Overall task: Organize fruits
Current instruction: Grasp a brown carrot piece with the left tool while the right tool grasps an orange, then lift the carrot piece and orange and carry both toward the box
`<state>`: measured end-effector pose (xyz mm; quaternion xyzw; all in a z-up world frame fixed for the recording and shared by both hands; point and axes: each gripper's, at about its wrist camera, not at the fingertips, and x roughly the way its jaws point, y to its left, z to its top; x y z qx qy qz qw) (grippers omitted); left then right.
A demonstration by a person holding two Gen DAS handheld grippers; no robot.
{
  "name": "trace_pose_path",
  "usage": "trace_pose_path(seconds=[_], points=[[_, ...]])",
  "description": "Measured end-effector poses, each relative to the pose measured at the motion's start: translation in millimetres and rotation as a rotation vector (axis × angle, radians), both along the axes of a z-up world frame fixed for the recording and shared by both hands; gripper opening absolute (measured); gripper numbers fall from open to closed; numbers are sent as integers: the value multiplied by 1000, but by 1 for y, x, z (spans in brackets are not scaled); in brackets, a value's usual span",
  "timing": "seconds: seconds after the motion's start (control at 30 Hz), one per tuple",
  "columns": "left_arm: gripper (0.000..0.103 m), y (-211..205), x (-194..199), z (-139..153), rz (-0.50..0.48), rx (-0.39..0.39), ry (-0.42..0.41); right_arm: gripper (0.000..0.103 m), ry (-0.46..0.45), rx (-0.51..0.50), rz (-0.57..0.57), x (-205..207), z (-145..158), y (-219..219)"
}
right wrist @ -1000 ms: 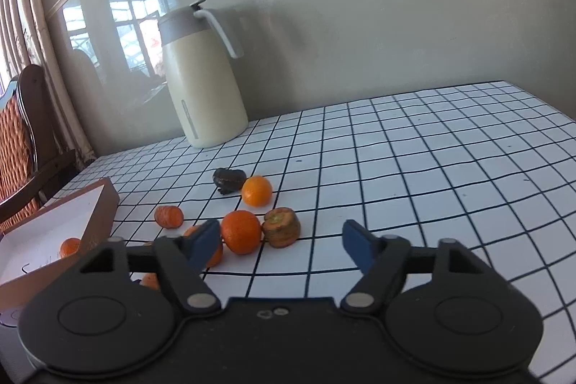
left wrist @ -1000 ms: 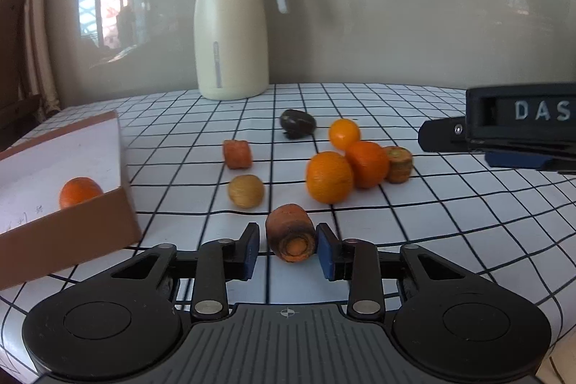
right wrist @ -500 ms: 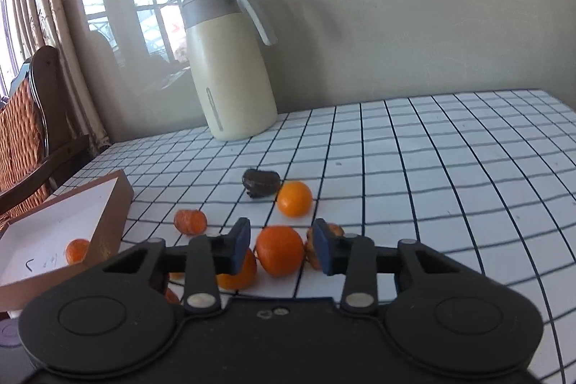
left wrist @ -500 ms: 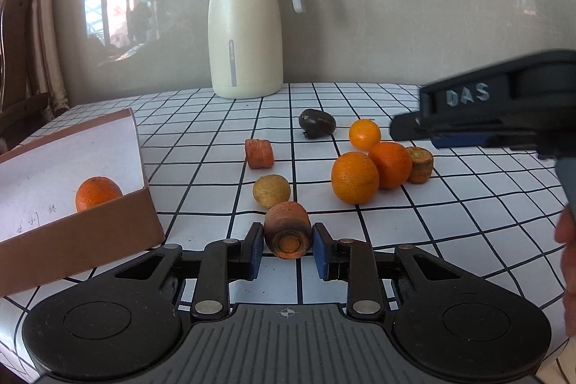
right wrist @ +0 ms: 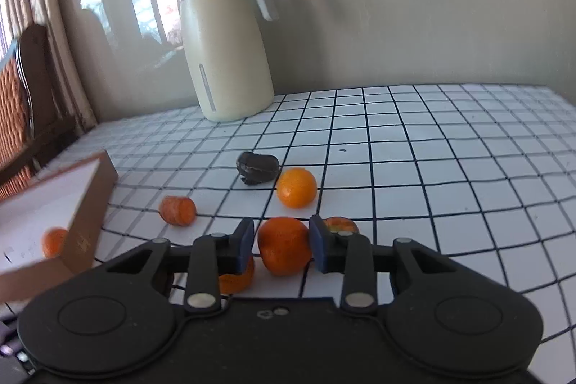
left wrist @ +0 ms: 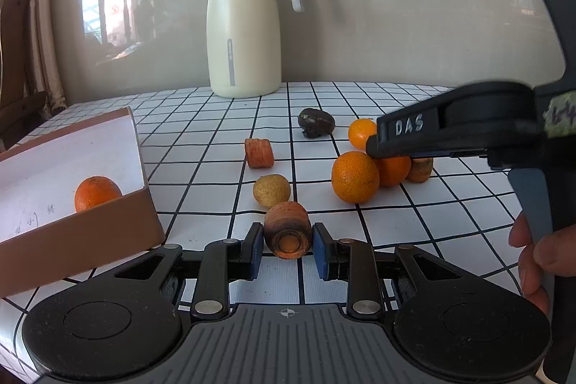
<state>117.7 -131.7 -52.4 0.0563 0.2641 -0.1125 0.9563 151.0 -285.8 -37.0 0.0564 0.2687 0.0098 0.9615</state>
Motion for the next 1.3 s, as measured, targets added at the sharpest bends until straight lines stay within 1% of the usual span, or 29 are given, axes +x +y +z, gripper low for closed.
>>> trace_pose_path(seconds=[0.1, 0.17, 0.23, 0.43, 0.53, 0.63, 0.7, 0.83, 1.0, 1.03, 1.1, 1.2, 1.3], points=[[30, 0, 0, 0, 0, -1, 0, 26, -2, -26, 7, -1, 0, 2], [30, -1, 0, 0, 1, 0, -1, 23, 0, -37, 6, -2, 1, 1], [30, -1, 0, 0, 2, 1, -1, 22, 1, -43, 13, -5, 1, 1], [30, -1, 0, 0, 7, -5, 2, 21, 19, -26, 38, -22, 4, -3], [30, -1, 0, 0, 10, -5, 3, 20, 38, 9, 41, -34, 4, -11], [30, 0, 1, 0, 13, -12, 4, 18, 44, 19, 38, -42, 5, -16], [30, 0, 1, -1, 13, -13, 4, 21, 35, 26, 25, -42, 6, -18], [30, 0, 1, -1, 15, -14, 2, 27, 29, 82, 9, -33, 2, -22], [30, -1, -1, -2, 8, -3, -7, 28, 49, 127, 20, -21, -4, -19], [30, 0, -1, -2, 7, -3, -7, 27, 48, 128, 14, -19, -6, -19], [30, 0, -1, -1, 8, -7, -5, 25, 38, 118, 9, -19, -6, -17], [30, 1, 0, -1, 8, -10, -3, 24, 28, 77, 12, -20, -5, -12], [30, 1, 0, -1, 11, -18, 0, 24, 31, 53, 16, -25, -4, -11]])
